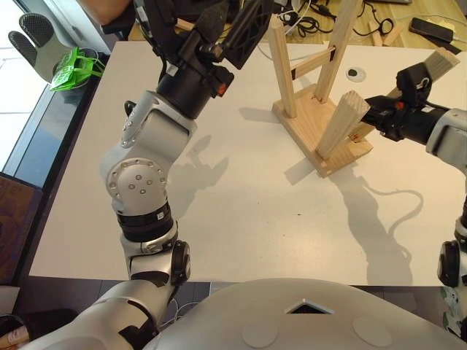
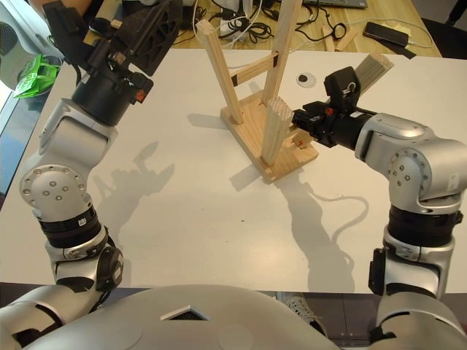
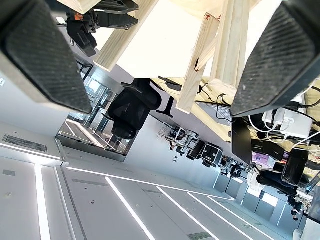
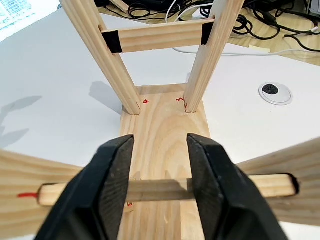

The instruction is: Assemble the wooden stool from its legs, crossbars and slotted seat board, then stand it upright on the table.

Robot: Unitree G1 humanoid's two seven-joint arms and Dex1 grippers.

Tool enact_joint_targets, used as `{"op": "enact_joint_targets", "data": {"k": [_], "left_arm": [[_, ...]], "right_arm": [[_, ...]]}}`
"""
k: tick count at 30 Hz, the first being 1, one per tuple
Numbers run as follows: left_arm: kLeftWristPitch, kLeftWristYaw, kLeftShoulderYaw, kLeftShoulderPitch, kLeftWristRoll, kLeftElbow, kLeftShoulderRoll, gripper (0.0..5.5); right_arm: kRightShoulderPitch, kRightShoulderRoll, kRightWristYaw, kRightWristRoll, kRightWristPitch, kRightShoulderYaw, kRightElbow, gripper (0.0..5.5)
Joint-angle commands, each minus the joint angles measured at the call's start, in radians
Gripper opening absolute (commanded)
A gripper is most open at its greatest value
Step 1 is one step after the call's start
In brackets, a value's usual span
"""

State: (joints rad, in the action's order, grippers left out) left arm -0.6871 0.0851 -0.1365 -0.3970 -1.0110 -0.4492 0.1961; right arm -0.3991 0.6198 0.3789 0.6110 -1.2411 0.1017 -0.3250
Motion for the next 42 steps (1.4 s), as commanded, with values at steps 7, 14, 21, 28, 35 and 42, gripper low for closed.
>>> {"op": "enact_joint_targets", "data": {"k": [7,14,21,28,35,42], "left_arm": [[-0.004,0.009,-0.003,-0.035,0.02,0.036,0.01,5.09],[-0.021,-0.035,-0.021,-0.026,-0.001,-0.002,0.005,5.09],[-0.014,-0.062,-0.019,-0.018,0.0,0.004,-0.009,5.09],[-0.005,-0.034,-0.001,-0.036,0.017,0.033,-0.013,5.09],[-0.016,-0.059,0.01,0.0,-0.005,-0.004,-0.034,5.09],[0.112,-0.088,-0.076,-0.077,0.08,0.066,-0.037,5.09]], "right_arm": [[-0.238,-0.16,-0.021,0.135,0.156,0.217,-0.012,0.26],[0.02,-0.079,-0.057,0.12,-0.056,0.131,-0.026,0.03],[0.073,-0.31,-0.223,0.086,-0.076,0.178,-0.017,0.03],[-0.05,-0.353,-0.155,0.136,0.191,0.212,-0.099,0.03],[-0.186,-0.381,-0.167,0.341,0.169,0.221,-0.161,0.03],[-0.42,-0.423,-0.233,0.707,0.126,0.126,-0.083,0.03]]}}
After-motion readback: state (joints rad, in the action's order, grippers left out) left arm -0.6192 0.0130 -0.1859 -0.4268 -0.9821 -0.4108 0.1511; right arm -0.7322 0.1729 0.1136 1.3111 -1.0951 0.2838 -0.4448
